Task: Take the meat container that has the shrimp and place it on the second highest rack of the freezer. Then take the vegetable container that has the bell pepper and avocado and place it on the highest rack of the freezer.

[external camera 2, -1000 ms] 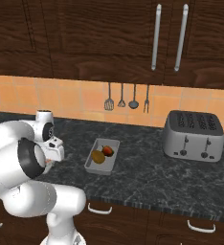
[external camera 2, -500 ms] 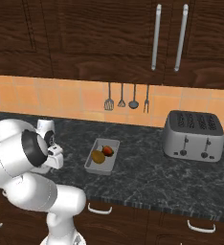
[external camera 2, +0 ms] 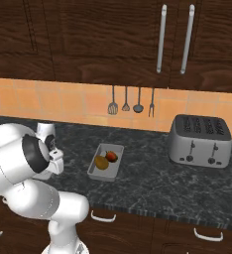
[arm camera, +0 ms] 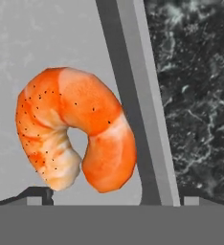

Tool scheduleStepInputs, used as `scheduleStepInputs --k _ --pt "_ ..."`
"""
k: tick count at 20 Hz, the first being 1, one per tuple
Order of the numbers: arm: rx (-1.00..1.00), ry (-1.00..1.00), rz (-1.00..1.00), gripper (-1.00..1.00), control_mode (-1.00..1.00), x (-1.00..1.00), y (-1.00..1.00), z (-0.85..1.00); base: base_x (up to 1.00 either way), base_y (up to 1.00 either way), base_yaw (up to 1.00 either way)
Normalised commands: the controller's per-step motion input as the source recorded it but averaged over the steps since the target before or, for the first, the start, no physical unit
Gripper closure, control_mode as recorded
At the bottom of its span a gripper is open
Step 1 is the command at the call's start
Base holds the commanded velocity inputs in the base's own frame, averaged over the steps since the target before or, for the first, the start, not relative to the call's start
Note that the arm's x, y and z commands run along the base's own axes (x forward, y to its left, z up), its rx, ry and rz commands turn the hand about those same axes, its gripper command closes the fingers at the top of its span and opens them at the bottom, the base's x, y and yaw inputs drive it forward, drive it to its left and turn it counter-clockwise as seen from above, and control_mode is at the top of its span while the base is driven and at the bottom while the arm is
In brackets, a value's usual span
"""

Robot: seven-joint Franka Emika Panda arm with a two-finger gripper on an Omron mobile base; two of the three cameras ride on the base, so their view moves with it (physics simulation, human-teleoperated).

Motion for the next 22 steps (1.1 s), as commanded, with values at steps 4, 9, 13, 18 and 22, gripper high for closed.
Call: scheduleStepInputs --k 4,9,13,18,22 --pt "0.0 -0.01 -0.02 -1.0 -1.0 0.0 0.19 -0.11 0.0 0.0 0.0" --pt "0.0 0.0 -0.01 -1.0 -1.0 0.0 0.0 -0.31 0.0 0.0 0.0" --pt "0.0 0.0 0.0 -1.0 -1.0 0.0 0.0 -0.14 0.0 0.0 0.0" --pt "0.0 0.0 0.0 1.0 -1.0 0.0 0.0 -0.01 0.0 0.0 0.0" --pt "0.0 0.0 0.0 1.0 -1.0 0.0 0.0 0.0 0.0 0.0 0.0"
